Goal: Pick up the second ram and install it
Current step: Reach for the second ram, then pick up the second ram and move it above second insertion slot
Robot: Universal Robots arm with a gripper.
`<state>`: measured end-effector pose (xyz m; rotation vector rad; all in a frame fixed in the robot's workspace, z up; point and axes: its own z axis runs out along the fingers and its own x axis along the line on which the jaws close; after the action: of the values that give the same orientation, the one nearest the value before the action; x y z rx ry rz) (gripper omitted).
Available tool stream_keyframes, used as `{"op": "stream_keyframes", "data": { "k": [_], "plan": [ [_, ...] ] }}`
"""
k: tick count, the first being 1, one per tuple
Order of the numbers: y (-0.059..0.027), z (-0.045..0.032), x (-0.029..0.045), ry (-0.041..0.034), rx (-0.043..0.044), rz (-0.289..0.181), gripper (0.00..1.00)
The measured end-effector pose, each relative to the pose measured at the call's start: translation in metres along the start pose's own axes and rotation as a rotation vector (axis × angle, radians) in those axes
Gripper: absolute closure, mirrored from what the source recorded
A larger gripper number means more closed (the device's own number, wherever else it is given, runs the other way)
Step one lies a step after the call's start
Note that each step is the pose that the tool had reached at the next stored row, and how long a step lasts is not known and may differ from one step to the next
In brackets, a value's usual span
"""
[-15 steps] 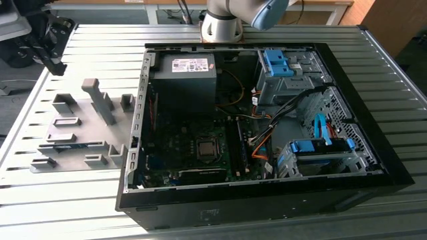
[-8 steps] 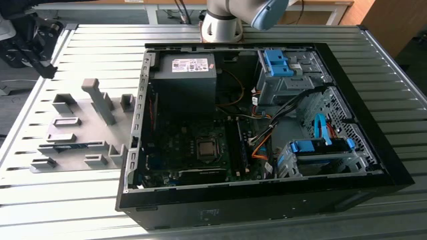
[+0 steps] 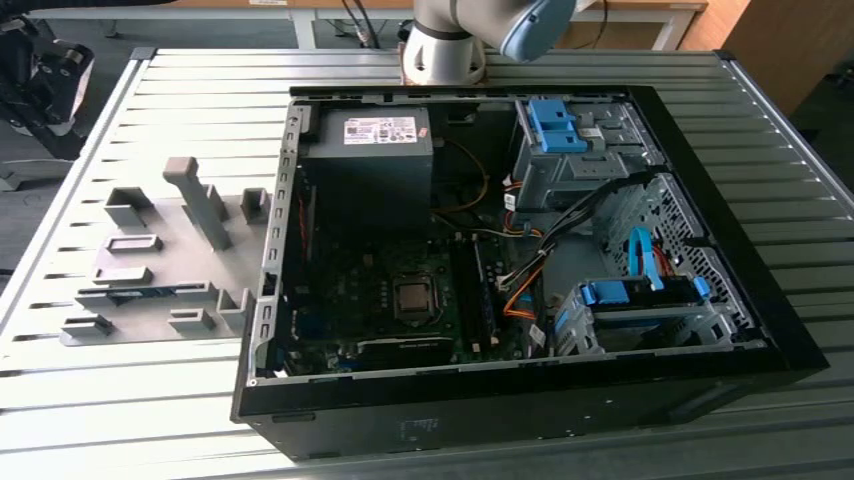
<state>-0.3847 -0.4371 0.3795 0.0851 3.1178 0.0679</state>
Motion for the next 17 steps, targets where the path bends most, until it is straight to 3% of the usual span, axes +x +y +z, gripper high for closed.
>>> {"op": "stream_keyframes", "data": {
  "k": [14,17],
  "plan": [
    [0.0000,0.0000,0.0001,0.0000,0.0000,-0.002,0.89],
    [0.0001,0.0000,0.0001,0.0017,-0.0008,-0.041,0.89]
  ]
}}
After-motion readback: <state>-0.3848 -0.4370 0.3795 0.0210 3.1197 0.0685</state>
